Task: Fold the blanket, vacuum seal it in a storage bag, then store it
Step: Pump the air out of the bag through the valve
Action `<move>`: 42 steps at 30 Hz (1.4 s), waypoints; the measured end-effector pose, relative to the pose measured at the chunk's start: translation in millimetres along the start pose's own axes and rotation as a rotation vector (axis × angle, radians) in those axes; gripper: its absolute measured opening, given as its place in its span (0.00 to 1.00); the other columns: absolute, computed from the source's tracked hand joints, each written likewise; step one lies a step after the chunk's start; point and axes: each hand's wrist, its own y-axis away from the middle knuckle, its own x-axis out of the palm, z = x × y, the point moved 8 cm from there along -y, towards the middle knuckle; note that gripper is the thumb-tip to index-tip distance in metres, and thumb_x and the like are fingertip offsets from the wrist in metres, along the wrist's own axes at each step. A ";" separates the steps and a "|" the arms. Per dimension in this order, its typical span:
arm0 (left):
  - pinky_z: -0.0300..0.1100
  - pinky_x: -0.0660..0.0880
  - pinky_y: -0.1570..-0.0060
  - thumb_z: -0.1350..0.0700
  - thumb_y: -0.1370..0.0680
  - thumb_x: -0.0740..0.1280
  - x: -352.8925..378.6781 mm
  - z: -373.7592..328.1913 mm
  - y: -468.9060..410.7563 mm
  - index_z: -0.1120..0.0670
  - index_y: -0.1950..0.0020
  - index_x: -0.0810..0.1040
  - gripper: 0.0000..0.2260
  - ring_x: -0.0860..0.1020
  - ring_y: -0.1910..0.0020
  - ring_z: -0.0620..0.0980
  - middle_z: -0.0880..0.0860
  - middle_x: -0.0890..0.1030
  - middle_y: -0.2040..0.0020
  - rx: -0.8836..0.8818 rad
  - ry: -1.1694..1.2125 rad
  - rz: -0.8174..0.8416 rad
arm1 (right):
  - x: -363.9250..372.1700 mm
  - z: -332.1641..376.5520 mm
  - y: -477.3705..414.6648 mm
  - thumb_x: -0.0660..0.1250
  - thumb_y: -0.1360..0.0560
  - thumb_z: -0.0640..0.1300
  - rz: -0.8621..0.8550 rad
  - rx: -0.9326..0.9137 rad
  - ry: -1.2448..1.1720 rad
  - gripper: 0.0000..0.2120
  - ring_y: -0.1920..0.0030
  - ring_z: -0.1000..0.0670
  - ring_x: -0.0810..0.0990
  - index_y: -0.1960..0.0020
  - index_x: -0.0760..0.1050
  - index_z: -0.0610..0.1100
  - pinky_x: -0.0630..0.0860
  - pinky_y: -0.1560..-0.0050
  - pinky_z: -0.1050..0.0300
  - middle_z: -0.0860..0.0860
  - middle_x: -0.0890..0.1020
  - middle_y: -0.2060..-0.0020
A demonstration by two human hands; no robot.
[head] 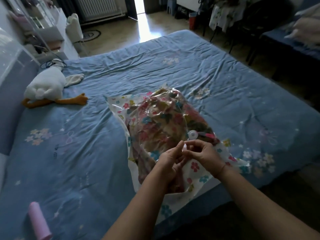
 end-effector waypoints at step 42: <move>0.37 0.77 0.54 0.49 0.16 0.56 -10.8 31.1 -248.5 0.58 0.33 0.74 0.18 0.80 0.49 0.45 0.51 0.81 0.46 -0.107 -0.075 -0.351 | -100.3 -158.2 -175.8 0.71 0.27 0.48 -0.212 0.371 0.802 0.10 0.55 0.46 0.80 0.53 0.79 0.41 0.75 0.55 0.55 0.46 0.83 0.56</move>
